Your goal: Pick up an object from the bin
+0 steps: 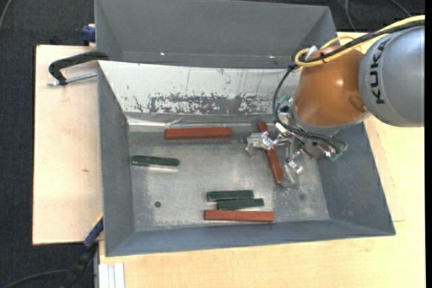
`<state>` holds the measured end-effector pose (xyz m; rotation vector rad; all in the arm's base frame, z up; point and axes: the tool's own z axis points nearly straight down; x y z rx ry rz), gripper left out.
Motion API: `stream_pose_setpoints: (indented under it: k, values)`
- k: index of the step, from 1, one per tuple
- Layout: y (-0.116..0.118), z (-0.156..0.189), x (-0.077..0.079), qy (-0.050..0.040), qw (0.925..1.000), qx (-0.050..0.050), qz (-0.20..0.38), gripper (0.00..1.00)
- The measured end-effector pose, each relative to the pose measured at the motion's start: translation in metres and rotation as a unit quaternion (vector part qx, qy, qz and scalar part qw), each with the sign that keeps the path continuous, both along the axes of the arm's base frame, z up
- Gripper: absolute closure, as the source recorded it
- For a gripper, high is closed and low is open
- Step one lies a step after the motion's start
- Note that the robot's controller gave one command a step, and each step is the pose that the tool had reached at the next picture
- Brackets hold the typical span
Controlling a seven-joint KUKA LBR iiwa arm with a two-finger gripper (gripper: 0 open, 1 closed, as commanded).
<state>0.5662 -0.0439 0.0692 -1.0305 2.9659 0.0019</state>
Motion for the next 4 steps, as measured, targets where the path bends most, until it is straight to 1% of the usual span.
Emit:
stream_pose_setpoints:
  k: [1,2,3,4]
  values:
    - [-0.035,0.002,0.022,-0.0033,0.9587,-0.002,0.284,0.00]
    - [-0.095,0.030,0.038,-0.0043,0.9694,-0.001,0.246,0.00]
    - [-0.042,0.003,0.026,-0.0008,0.9867,0.000,0.163,0.00]
    - [-0.084,0.046,0.022,-0.0045,1.0000,-0.001,-0.002,0.00]
